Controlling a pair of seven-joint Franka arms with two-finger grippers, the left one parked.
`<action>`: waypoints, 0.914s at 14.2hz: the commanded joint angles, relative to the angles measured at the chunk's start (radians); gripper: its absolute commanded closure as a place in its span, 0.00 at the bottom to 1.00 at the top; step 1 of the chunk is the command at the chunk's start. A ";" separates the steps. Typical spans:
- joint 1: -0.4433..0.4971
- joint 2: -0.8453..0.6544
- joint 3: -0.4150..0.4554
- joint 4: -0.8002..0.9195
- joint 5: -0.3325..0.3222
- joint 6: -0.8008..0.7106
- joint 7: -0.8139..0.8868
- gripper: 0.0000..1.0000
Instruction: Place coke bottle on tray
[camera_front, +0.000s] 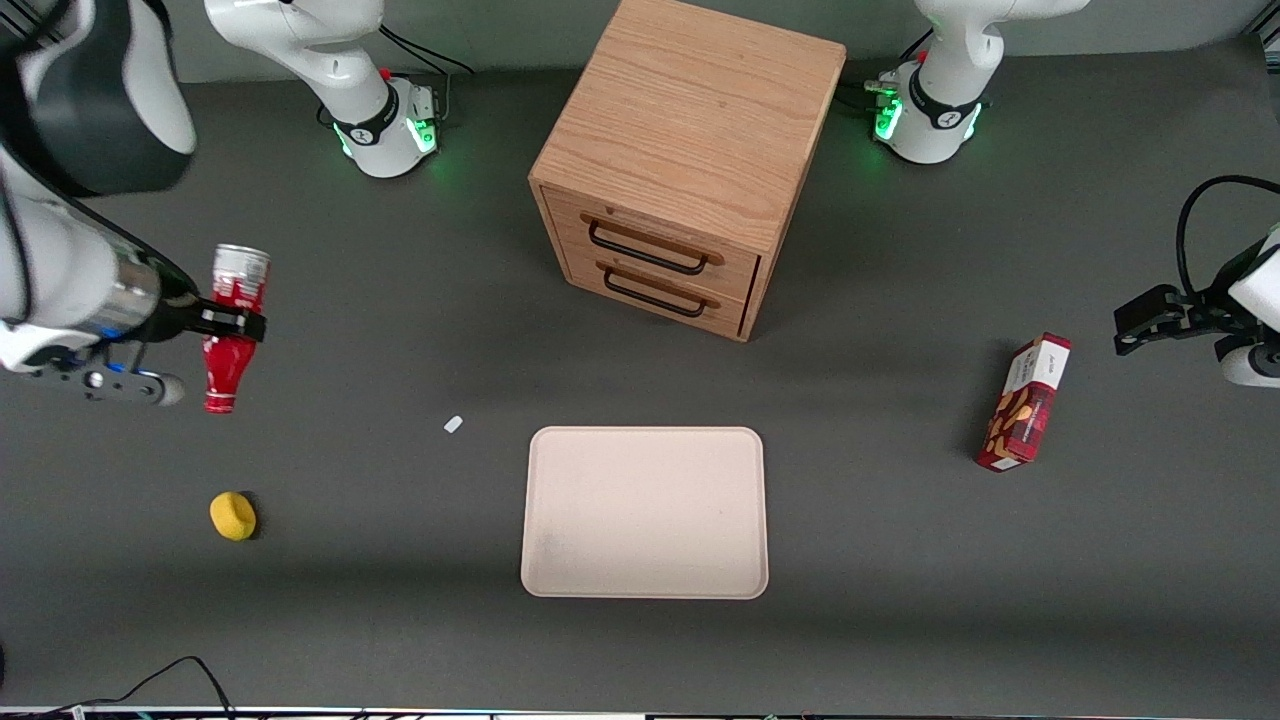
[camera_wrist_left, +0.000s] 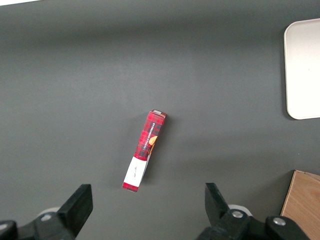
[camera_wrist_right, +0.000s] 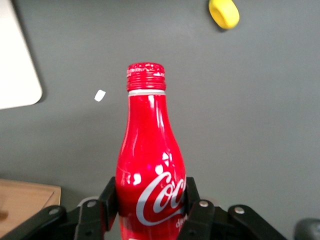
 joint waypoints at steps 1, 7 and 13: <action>0.082 0.052 -0.062 0.080 0.033 -0.041 -0.048 1.00; 0.180 0.411 -0.014 0.351 0.032 -0.008 0.140 1.00; 0.226 0.611 0.030 0.394 0.030 0.253 0.359 1.00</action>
